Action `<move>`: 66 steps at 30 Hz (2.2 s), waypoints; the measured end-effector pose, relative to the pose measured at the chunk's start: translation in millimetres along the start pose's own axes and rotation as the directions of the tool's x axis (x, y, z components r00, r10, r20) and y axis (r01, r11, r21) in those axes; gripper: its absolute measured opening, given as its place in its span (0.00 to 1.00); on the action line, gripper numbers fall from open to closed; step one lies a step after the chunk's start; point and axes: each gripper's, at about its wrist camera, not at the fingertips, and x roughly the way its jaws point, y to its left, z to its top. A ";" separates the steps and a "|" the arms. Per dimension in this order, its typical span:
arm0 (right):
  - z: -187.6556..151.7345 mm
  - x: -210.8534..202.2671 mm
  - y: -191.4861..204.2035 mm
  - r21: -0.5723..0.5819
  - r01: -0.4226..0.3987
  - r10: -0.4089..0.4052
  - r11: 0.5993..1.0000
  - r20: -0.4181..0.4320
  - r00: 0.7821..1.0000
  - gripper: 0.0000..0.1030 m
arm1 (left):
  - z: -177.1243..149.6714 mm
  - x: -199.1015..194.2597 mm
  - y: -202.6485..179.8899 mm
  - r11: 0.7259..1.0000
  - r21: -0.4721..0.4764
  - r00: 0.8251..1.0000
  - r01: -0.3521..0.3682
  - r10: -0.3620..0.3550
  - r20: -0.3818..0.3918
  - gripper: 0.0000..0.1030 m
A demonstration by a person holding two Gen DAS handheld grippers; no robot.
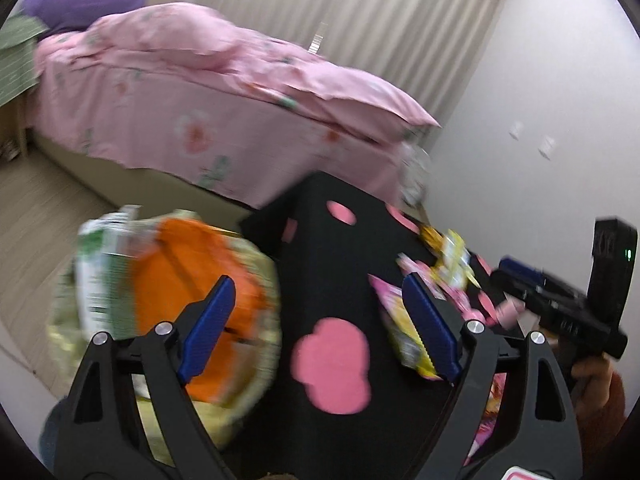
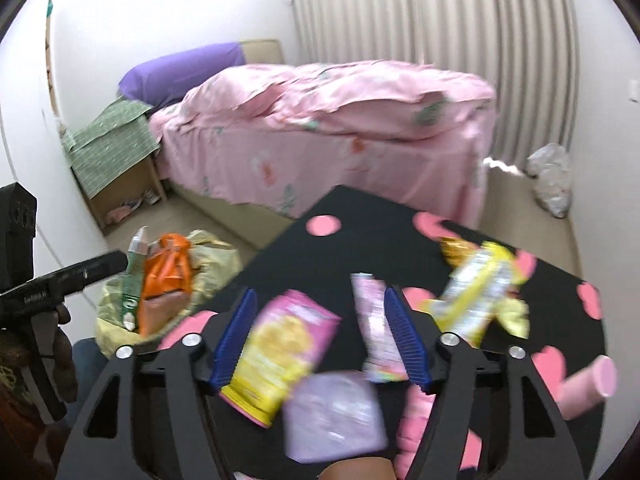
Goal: Collect trash
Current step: 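Grasp the yellow-and-white snack wrapper with the left gripper while the right grasps a gold wrapper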
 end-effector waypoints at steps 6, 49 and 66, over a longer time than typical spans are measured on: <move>-22.2 -15.6 -61.1 0.037 0.115 -0.114 0.993 -0.030 0.993 0.62 | -9.7 27.4 -55.5 0.992 0.108 0.997 0.071 -0.066 -0.050 0.79; 2.8 65.1 -179.0 0.123 0.095 -0.090 0.988 -0.045 0.995 0.60 | 53.1 136.2 -168.9 0.957 0.187 0.939 0.221 -0.157 -0.307 0.24; -13.3 111.7 -169.4 0.057 0.103 -0.090 0.993 -0.200 0.976 0.24 | -9.7 77.2 -94.6 0.983 0.130 0.944 0.130 -0.083 -0.319 0.25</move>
